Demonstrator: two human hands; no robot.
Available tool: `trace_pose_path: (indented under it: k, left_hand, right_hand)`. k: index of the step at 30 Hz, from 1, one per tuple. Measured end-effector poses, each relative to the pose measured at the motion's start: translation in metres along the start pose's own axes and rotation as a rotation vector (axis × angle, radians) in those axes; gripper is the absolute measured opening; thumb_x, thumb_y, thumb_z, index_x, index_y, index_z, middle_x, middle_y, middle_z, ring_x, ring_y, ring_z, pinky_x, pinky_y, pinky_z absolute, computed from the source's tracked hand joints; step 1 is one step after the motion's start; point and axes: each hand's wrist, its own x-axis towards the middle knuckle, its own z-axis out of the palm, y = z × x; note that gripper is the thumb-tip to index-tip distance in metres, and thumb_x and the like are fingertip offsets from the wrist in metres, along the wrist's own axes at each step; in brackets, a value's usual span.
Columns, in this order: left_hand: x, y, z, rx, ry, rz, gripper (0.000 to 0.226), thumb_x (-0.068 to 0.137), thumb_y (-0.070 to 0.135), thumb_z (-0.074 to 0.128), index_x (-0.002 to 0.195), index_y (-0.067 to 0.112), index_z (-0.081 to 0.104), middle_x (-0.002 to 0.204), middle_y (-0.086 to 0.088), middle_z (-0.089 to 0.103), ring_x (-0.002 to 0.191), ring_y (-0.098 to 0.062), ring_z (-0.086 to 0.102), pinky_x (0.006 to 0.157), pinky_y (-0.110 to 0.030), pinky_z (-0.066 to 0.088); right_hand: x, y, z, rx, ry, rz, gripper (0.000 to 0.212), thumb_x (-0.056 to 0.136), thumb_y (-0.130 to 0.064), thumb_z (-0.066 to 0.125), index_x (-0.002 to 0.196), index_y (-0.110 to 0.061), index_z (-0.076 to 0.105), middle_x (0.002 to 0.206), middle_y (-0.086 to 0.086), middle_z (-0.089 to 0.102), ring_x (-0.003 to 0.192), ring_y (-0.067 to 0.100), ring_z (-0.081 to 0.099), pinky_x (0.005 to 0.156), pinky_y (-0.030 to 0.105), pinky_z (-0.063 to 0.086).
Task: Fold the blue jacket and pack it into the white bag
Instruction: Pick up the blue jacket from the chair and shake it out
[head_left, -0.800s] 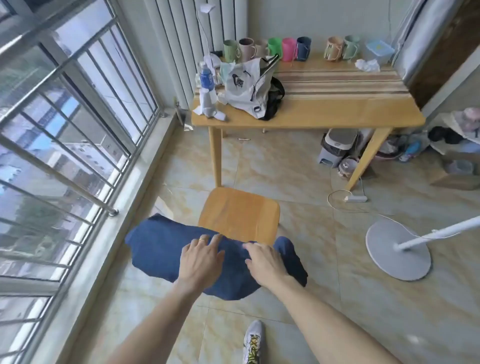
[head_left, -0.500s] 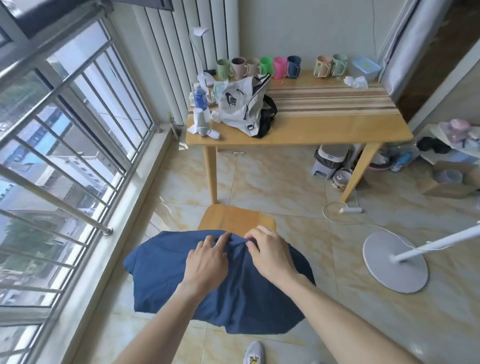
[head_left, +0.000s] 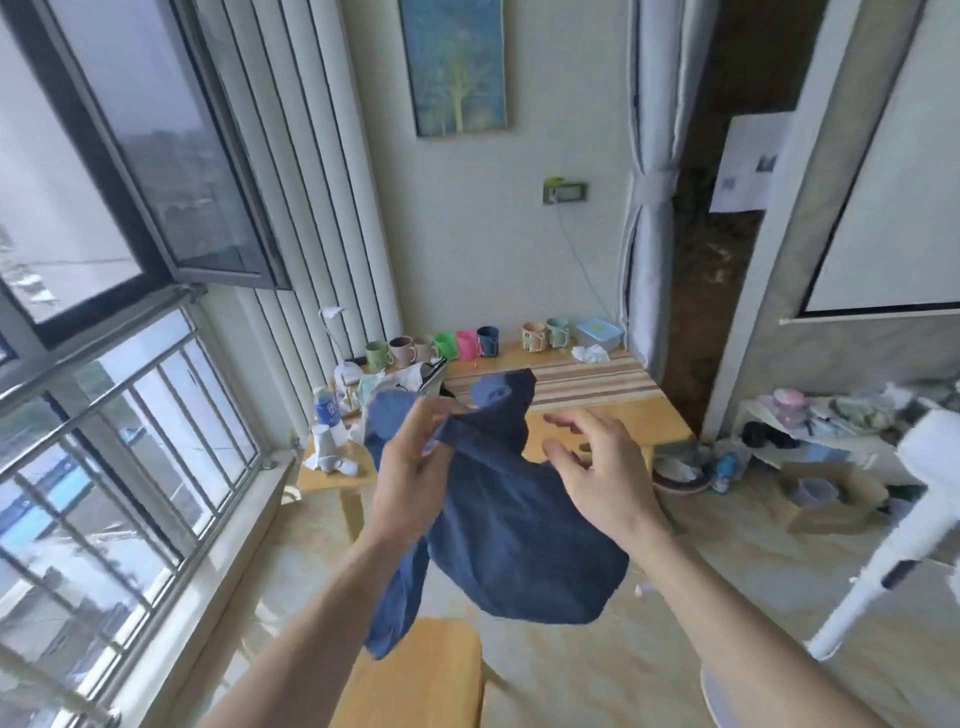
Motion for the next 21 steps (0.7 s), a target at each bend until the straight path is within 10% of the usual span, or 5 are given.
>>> trace_pose_path:
  k: [4, 7, 10, 16, 21]
  left_hand:
    - [0.022, 0.063, 0.045, -0.264, -0.030, 0.168, 0.022, 0.091, -0.013, 0.046, 0.092, 0.005, 0.058, 0.102, -0.005, 0.071, 0.109, -0.027, 0.066, 0.102, -0.040, 0.049]
    - [0.038, 0.091, 0.076, -0.324, -0.115, 0.228, 0.022, 0.084, -0.017, 0.042, 0.079, 0.001, 0.052, 0.099, -0.026, 0.069, 0.105, -0.035, 0.065, 0.100, -0.050, 0.048]
    - [0.053, 0.096, 0.099, -0.071, -0.108, 0.252, 0.037, 0.057, -0.016, 0.032, 0.072, 0.008, 0.056, 0.089, -0.009, 0.071, 0.098, -0.025, 0.065, 0.096, -0.050, 0.049]
    - [0.081, 0.112, 0.139, 0.162, -0.429, -0.073, 0.046, 0.082, 0.033, 0.070, 0.122, 0.048, 0.057, 0.114, 0.032, 0.066, 0.108, 0.015, 0.058, 0.091, -0.009, 0.045]
    - [0.113, 0.101, 0.171, 0.107, -0.188, -0.059, 0.030, 0.072, 0.012, 0.067, 0.097, 0.027, 0.069, 0.084, 0.017, 0.074, 0.078, 0.005, 0.066, 0.072, -0.021, 0.052]
  right_hand:
    - [0.034, 0.053, -0.049, 0.141, -0.005, 0.094, 0.093, 0.079, -0.010, 0.081, 0.158, -0.016, 0.032, 0.148, -0.003, 0.045, 0.142, 0.015, 0.042, 0.114, 0.026, 0.034]
    - [0.049, 0.063, -0.087, 0.333, -0.087, 0.102, 0.056, 0.081, -0.008, 0.072, 0.130, -0.033, 0.065, 0.127, -0.002, 0.062, 0.123, 0.028, 0.061, 0.101, 0.036, 0.050]
    - [0.063, 0.058, -0.120, 0.426, 0.043, 0.020, 0.019, 0.069, -0.026, 0.064, 0.071, -0.043, 0.073, 0.081, -0.007, 0.070, 0.083, 0.017, 0.064, 0.079, 0.036, 0.050]
    - [0.090, 0.045, -0.142, 0.282, 0.242, -0.019, 0.030, 0.082, -0.005, 0.062, 0.057, -0.022, 0.058, 0.057, 0.002, 0.052, 0.062, 0.013, 0.035, 0.057, 0.028, 0.033]
    - [0.101, 0.049, -0.155, 0.524, -0.164, -0.105, 0.045, 0.079, 0.007, 0.065, 0.116, -0.018, 0.073, 0.110, -0.005, 0.076, 0.100, 0.001, 0.071, 0.087, 0.020, 0.057]
